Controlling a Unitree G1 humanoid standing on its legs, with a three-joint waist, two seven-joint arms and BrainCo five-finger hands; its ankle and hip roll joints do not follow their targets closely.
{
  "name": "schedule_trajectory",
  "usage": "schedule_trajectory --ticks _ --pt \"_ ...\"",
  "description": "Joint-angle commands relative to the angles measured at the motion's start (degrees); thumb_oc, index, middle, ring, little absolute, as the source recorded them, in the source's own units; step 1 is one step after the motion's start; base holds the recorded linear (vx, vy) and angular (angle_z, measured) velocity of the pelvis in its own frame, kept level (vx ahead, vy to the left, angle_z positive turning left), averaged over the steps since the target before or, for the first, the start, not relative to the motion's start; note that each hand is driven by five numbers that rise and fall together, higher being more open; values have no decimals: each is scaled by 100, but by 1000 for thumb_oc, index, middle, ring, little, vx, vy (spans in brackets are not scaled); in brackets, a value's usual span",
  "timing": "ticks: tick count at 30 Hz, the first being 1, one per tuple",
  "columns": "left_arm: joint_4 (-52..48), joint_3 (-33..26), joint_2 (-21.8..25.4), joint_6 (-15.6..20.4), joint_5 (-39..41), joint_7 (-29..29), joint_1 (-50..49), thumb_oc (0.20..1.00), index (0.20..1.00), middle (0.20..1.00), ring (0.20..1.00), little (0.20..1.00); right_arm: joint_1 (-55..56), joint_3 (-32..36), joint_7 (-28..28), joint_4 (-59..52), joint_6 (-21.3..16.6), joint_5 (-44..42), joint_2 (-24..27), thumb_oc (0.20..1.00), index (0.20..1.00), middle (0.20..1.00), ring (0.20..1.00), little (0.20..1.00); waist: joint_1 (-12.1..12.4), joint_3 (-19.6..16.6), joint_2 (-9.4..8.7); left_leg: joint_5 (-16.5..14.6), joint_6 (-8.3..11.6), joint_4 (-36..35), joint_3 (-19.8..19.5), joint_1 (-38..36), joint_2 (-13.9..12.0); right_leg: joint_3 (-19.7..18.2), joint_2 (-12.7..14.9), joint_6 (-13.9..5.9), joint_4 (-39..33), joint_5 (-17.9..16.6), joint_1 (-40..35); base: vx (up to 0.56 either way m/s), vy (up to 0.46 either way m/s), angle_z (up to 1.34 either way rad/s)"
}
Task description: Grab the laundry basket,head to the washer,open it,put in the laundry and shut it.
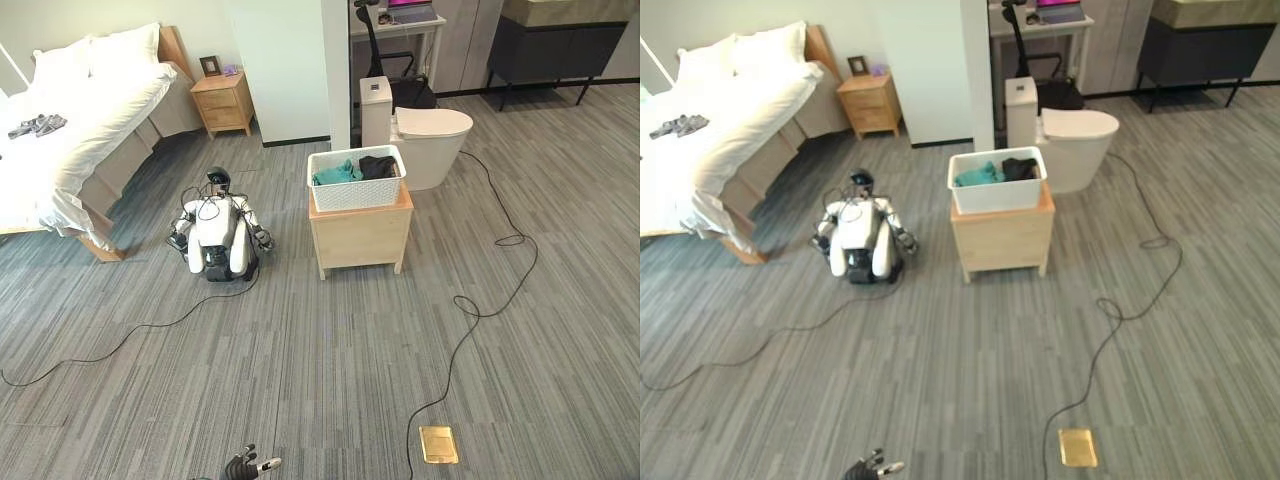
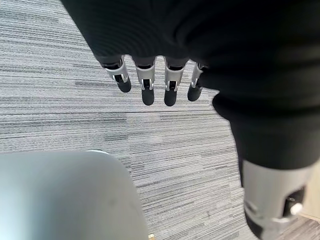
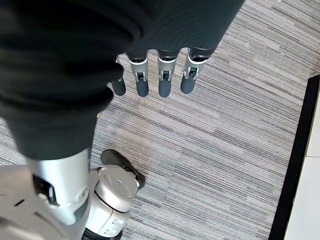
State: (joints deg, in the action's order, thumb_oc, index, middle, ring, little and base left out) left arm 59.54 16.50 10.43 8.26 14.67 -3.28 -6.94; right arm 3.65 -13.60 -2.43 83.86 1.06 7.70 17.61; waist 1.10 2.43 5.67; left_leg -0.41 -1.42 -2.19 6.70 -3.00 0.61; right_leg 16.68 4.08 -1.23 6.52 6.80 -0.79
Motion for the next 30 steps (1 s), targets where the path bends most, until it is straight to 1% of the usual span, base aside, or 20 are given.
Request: schedule_trajectory --ticks 1,15,16,18,20,30 --pt "-238 -63 29 177 -36 -86 120 1000 1000 1000 1000 1000 -220 -177 -88 525 45 138 9 1000 1000 1000 1000 1000 107 -11 -320 -284 292 -281 -186 -212 -231 -146 590 -612 -1152 -758 -438 0 0 0" --pt "-278 -137 19 139 -8 -96 25 1000 1000 1000 1000 1000 -225 -149 -59 531 61 143 13 1000 1000 1000 1000 1000 99 -32 -312 -285 302 -281 -163 -243 -251 -192 558 -592 -1152 -724 -461 0 0 0" --pt "-200 -101 81 174 18 -87 21 1000 1000 1000 1000 1000 -331 -257 -152 387 13 148 -52 1000 1000 1000 1000 1000 118 -48 -329 -284 304 -281 -174 -240 -253 -194 552 -586 -1152 -723 -462 0 0 0" --pt "283 -158 59 194 27 2 142 1000 1000 1000 1000 1000 -338 -259 -145 312 -142 -54 -129 1000 1000 1000 1000 1000 106 -80 -366 -282 306 -281 -180 -230 -262 -228 526 -569 -1152 -703 -447 16 -46 -2" --pt "993 -262 -56 229 9 135 419 1000 1000 1000 1000 1000 -186 -282 -165 324 -166 -71 -197 1000 1000 1000 1000 1000 34 -115 -420 -290 319 -281 -170 -229 -281 -268 496 -556 -1152 -684 -429 23 -57 -1" --pt "1083 -354 -36 241 96 147 436 1000 1000 1000 1000 1000 -108 -287 -137 322 -149 -88 -178 1000 1000 1000 1000 1000 25 -86 -446 -249 360 -281 -211 -182 -334 -296 441 -526 -1152 -658 -418 5 -37 0"
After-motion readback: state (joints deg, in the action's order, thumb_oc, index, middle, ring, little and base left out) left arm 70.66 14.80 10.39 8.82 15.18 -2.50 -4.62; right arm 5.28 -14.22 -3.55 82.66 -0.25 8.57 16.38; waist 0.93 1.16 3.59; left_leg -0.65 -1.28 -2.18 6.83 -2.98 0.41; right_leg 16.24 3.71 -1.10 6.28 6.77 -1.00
